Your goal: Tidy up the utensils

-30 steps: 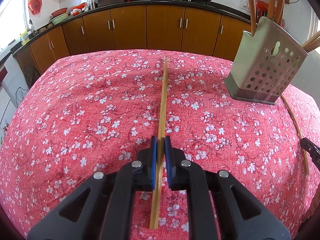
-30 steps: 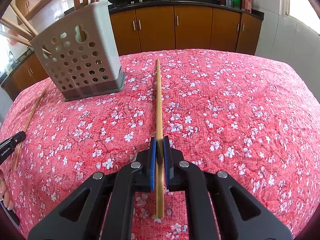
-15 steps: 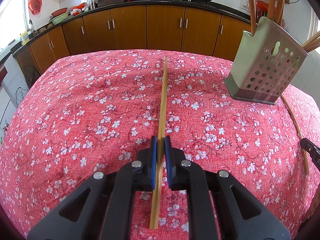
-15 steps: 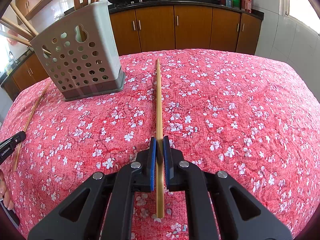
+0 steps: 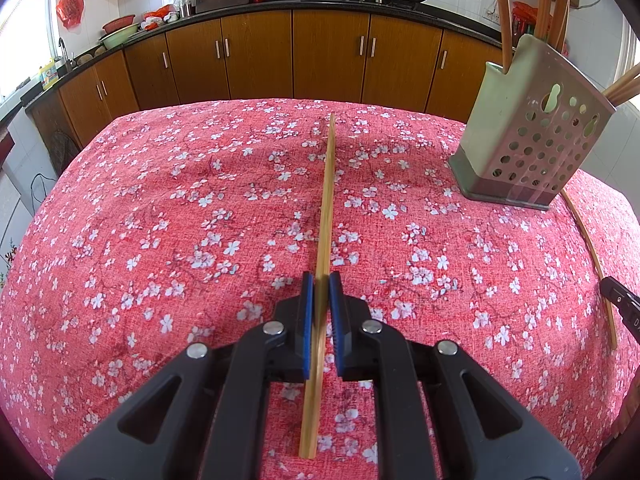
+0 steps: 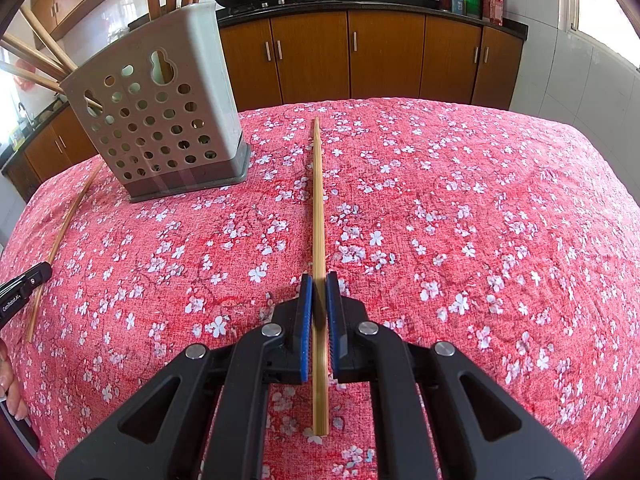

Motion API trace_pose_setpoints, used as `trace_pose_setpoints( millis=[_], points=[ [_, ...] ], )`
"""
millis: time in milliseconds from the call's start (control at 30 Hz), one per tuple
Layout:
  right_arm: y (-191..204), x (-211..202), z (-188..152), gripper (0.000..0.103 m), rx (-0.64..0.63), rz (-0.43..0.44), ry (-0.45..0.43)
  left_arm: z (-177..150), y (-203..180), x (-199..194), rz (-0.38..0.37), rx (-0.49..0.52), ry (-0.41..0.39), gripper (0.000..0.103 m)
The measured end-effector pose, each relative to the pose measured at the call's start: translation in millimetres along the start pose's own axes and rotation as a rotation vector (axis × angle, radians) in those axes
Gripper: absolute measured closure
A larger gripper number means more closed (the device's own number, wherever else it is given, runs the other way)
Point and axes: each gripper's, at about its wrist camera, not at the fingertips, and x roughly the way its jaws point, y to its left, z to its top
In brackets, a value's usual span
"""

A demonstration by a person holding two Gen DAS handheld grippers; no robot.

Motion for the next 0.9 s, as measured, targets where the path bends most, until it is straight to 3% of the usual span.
trace_pose_setpoints(
  millis=[767, 900],
  points=[
    [0.4, -2.1, -1.1, 0.095, 0.003, 0.001, 0.002, -0.6, 0.4, -0.5, -0.006, 0.001, 0.002, 0.091],
    [-0.6, -7.3, -6.3, 0.095, -0.004, 0.008, 0.004, -8.3, -2.6, -6.1, 0.002, 0.057, 0.003, 0.09]
  ],
)
